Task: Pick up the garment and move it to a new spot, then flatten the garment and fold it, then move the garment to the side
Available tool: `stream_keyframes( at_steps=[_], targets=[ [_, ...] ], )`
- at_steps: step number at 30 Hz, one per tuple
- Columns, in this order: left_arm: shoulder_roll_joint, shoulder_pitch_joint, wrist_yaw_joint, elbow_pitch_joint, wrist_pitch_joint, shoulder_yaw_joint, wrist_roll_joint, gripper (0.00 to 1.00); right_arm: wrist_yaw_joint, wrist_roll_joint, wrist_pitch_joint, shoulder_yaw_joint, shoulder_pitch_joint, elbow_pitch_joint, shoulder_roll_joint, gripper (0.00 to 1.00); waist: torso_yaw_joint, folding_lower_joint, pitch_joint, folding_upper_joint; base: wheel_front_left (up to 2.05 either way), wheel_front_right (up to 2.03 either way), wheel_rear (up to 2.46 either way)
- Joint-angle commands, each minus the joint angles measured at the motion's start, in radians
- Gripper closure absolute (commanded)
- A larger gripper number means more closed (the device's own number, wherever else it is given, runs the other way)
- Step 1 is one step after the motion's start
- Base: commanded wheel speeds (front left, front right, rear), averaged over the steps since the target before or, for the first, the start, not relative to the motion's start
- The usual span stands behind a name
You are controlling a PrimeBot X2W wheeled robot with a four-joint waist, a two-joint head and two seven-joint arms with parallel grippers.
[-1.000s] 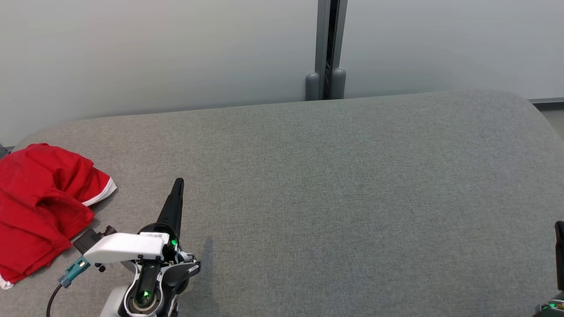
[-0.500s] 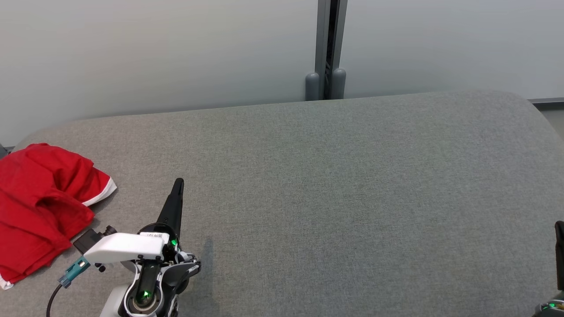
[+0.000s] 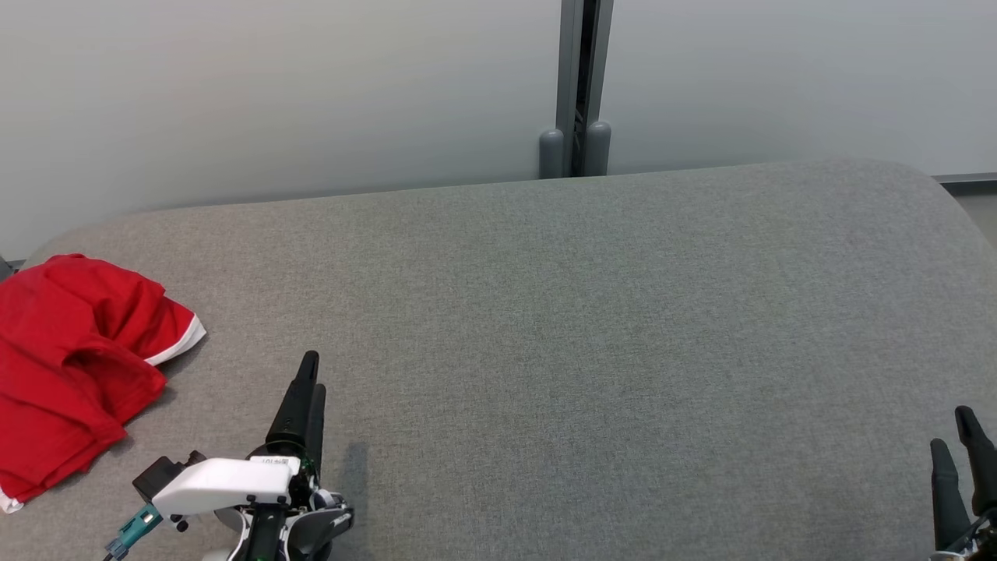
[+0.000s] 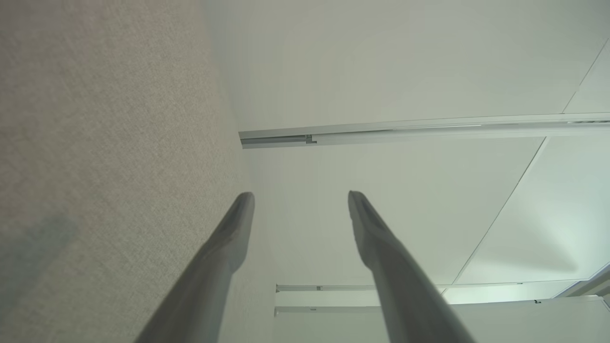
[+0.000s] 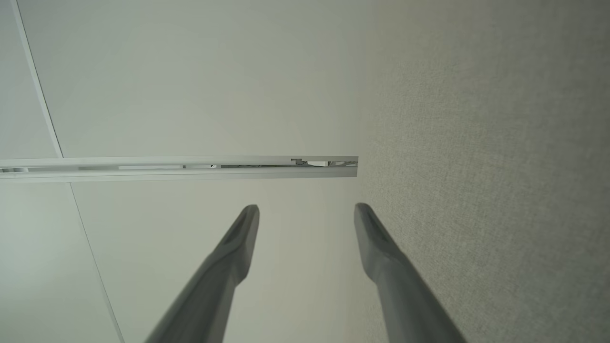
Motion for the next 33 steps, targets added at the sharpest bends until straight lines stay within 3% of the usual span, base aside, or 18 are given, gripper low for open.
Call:
stream_keyframes(
  at_steps=[1, 16, 33],
  targets=[
    [0.002, -0.017, -0.001, -0.027, -0.009, 0.011, 0.013, 0.00, 0.000, -0.018, -0.016, 0.010, -0.025, -0.016, -0.015, 0.00, 0.000, 0.0000, 0.000, -0.0001, 0.00, 0.00, 0.00],
    [0.004, 0.011, -0.001, -0.073, -0.055, 0.056, 0.071, 0.00, 0.000, -0.175, -0.094, 0.073, -0.082, 0.008, -0.031, 0.00, 0.006, 0.0000, -0.002, -0.0001, 0.00, 0.00, 0.00],
    [0.006, 0.036, -0.001, -0.147, -0.102, 0.151, 0.281, 0.00, 0.000, -0.556, -0.174, 0.193, -0.160, -0.036, -0.065, 0.00, 0.020, 0.0000, -0.003, -0.0001, 0.00, 0.00, 0.00]
  ],
)
